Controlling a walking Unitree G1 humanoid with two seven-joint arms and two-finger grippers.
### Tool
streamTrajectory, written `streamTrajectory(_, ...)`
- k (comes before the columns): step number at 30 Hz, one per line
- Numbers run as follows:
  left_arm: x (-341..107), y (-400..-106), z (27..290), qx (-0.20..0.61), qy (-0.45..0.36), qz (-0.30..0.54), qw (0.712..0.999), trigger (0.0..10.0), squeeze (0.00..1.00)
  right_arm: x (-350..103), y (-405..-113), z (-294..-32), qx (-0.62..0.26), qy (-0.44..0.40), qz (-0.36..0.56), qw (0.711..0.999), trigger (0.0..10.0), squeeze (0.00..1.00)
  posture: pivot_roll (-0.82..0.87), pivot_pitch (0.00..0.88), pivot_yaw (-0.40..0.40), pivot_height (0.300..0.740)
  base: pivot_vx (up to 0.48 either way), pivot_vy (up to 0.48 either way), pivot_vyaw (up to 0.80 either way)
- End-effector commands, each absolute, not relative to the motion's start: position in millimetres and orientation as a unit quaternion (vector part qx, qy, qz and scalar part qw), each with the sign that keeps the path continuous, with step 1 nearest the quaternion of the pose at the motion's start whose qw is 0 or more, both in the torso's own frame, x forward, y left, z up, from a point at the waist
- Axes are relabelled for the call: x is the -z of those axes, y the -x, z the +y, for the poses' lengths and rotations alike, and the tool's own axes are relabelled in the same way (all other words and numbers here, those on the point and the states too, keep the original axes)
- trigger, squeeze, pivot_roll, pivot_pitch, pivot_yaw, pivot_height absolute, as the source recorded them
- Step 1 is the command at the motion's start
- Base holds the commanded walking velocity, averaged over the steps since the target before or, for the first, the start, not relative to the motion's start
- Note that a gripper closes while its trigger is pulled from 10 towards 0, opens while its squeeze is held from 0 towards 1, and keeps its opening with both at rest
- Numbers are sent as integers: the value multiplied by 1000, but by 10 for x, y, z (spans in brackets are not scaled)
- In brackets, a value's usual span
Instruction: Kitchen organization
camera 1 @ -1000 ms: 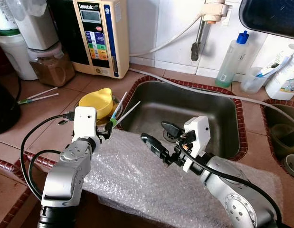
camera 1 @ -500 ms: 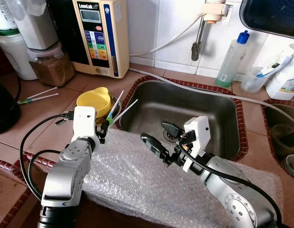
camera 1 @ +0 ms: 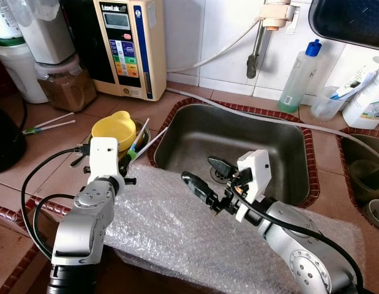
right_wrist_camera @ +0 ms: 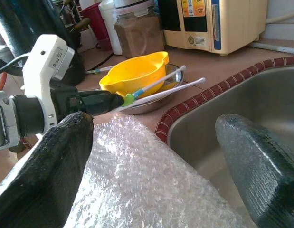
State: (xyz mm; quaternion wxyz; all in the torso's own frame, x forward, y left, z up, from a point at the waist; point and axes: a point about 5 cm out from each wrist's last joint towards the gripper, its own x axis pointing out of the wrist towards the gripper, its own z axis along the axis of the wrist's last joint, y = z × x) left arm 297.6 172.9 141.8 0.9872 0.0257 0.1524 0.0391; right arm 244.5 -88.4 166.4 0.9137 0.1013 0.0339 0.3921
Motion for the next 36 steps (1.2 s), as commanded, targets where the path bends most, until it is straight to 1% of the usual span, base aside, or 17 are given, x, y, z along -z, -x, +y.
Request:
streamTrajectory(1,-1368,-2980,1783,-54,-30,166,984,0,0,-1683,-2453,-904,-386,-97,27,917,10000,0,-48,51,20,740,0,0,0)
streamTrajectory(10,-1411,-2992,1738,-48,-22,149,987,0,0,-1686,-2451,-909,-388,-97,27,916,10000,0,-49,49,19,740,0,0,0)
streamTrajectory(15,-1424,-2994,1737,-51,-23,141,988,0,0,-1726,-2454,-907,-409,-104,24,906,10000,0,-44,44,20,740,0,0,0)
streamTrajectory(17,-1436,-2998,1748,-54,-23,136,989,0,0,-1764,-2451,-915,-427,-119,24,896,10000,0,-40,40,20,740,0,0,0)
streamTrajectory(19,-1440,-3001,1753,-55,-23,135,989,0,0,-1770,-2450,-916,-430,-119,24,895,10000,0,-41,40,20,740,0,0,0)
streamTrajectory(24,-1504,-3010,1768,-64,-26,110,992,0,0,-1763,-2450,-919,-431,-119,26,894,10000,0,-41,31,21,740,0,0,0)
streamTrajectory(28,-1595,-3005,1711,-56,-30,81,995,0,0,-1751,-2457,-939,-431,-116,28,895,10000,0,-38,23,20,740,0,0,0)
streamTrajectory(34,-1629,-2985,1720,-74,-29,63,995,0,0,-1766,-2497,-976,-428,-110,26,897,10000,0,-35,19,18,740,0,0,0)
streamTrajectory(36,-1672,-2975,1725,-77,-37,42,995,0,0,-1779,-2533,-997,-423,-107,21,900,10000,0,-30,20,15,740,0,0,0)
